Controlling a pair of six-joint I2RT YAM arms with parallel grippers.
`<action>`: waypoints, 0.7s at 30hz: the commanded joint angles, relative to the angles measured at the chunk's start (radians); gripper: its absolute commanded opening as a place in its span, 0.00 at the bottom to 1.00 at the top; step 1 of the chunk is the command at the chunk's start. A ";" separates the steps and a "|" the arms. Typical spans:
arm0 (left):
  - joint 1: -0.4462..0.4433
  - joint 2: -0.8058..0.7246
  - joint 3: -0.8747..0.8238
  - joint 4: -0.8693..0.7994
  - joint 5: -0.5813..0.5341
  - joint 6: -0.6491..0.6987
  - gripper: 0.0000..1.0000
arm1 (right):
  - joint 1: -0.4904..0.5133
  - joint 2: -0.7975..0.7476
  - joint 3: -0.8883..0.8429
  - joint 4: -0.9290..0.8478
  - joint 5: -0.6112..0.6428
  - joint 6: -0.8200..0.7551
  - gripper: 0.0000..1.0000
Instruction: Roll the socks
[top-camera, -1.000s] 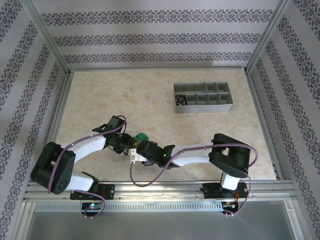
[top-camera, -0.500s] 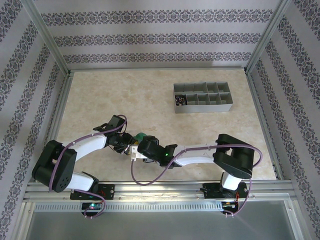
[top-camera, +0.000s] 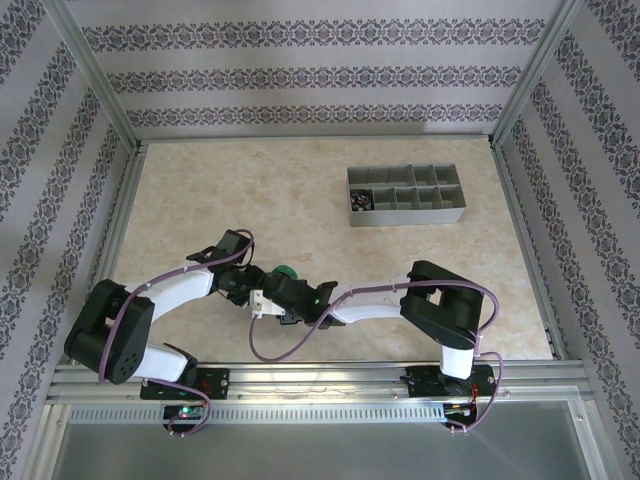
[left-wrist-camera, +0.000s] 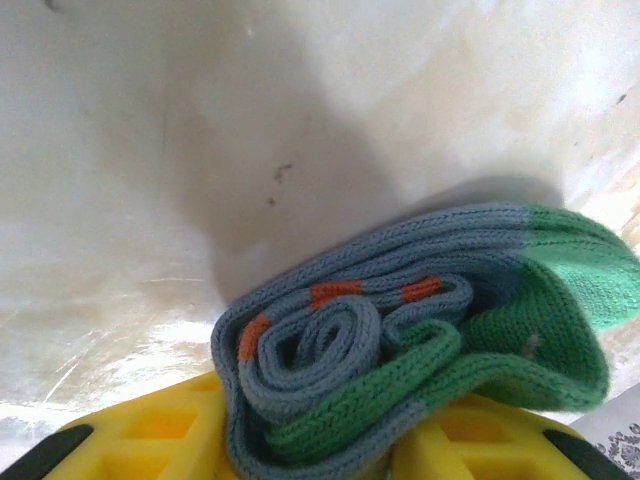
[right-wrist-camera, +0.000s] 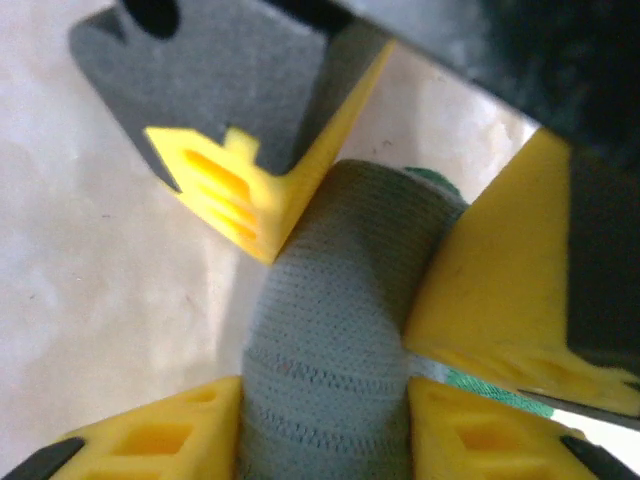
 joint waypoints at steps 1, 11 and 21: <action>-0.007 0.016 -0.024 -0.118 -0.052 0.009 0.38 | -0.042 0.029 0.024 -0.099 -0.064 0.092 0.16; 0.025 -0.129 -0.003 -0.141 -0.037 -0.046 0.61 | -0.141 0.048 -0.021 -0.208 -0.327 0.247 0.00; 0.110 -0.245 -0.040 -0.079 -0.026 -0.126 0.72 | -0.232 0.112 0.015 -0.283 -0.514 0.300 0.00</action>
